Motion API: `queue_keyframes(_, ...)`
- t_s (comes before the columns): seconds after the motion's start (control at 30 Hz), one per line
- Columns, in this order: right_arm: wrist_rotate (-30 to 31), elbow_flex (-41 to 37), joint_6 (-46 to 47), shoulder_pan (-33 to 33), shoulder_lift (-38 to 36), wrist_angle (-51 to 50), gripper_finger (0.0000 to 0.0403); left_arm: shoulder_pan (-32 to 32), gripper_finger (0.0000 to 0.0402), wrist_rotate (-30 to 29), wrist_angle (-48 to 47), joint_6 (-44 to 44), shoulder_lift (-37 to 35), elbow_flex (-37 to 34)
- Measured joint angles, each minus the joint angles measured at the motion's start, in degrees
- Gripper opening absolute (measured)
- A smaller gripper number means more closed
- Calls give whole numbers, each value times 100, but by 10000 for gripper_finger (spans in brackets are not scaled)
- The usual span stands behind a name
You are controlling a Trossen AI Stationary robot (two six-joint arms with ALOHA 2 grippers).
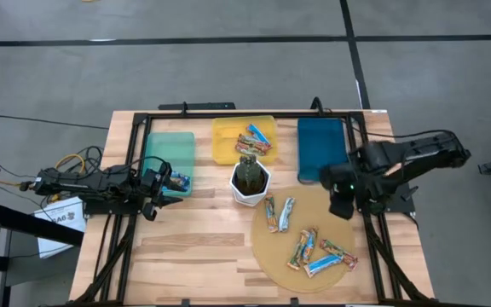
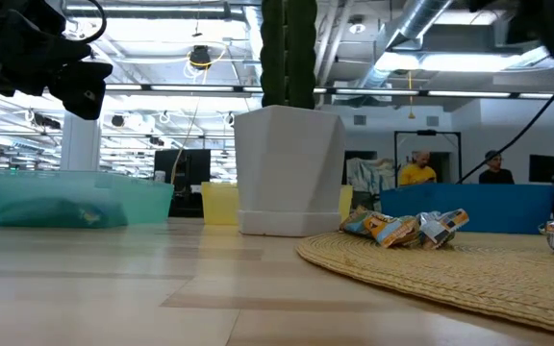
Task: Pick and place Granola Bars by type
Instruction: Put the red granola bar into the yellow bin
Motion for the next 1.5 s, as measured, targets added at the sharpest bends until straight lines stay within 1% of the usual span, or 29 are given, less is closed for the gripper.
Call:
queue_keyframes(0.17, 2, -322, 530, 653, -71, -71, 95, -1, 144, 0, 0, 1, -2, 0)
queue_keyframes(0.5, 2, -991, 1470, 1586, -74, 90, 95, 0, 144, 0, 0, 2, 0, -2)
queue_keyframes(0.6, 0, -1289, 1732, 1882, -51, 393, 95, -1, 144, 0, 0, 2, -1, -2)
queue_keyframes(0.67, -2, -1502, 1938, 2020, -57, 771, 95, -2, 144, 0, 0, 2, -1, 0)
queue_keyframes(0.9, 3, -2177, 2451, 2178, -55, 2034, 97, -1, 144, 0, 0, 1, -2, -2)
queue_keyframes(1.03, 2, -2547, 2634, 2276, -52, 2721, 115, -2, 144, 0, 0, 0, -1, -1)
queue_keyframes(1.17, -13, -2731, 2924, 2548, 16, 3261, 151, -2, 144, 0, 0, 0, 0, 0)
queue_keyframes(1.33, -154, -2734, 3215, 2907, 511, 3479, 197, -2, 144, 0, 0, 2, 0, 0)
queue_keyframes(1.5, -297, -2734, 3235, 3240, 1059, 3968, 221, -2, 144, 0, 0, 0, 0, -2)
